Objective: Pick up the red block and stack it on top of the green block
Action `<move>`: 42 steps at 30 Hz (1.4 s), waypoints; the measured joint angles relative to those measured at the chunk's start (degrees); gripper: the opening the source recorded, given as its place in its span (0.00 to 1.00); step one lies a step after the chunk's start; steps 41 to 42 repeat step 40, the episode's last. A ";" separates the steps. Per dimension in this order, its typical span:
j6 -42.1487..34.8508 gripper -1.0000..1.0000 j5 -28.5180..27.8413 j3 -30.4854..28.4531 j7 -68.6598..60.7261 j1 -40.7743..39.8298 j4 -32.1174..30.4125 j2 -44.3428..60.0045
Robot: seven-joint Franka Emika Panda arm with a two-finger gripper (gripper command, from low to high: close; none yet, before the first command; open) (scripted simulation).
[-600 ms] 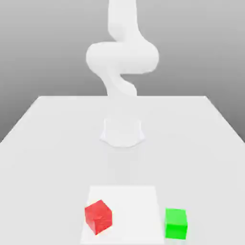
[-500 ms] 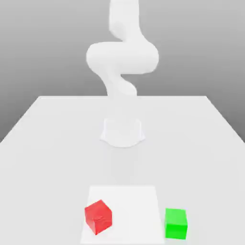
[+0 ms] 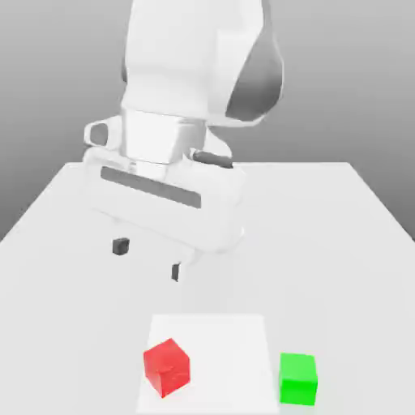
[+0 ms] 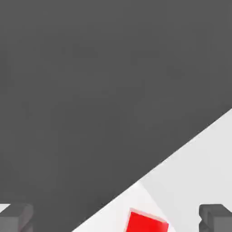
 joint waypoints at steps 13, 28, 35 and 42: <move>14.39 0.00 1.76 -2.78 8.65 1.28 -1.99 21.38; 2.03 0.00 5.70 5.05 15.42 7.21 -1.30 9.74; 3.74 0.00 1.42 8.13 27.10 14.78 1.21 14.17; 7.64 1.00 -1.81 6.07 29.54 16.43 1.46 18.66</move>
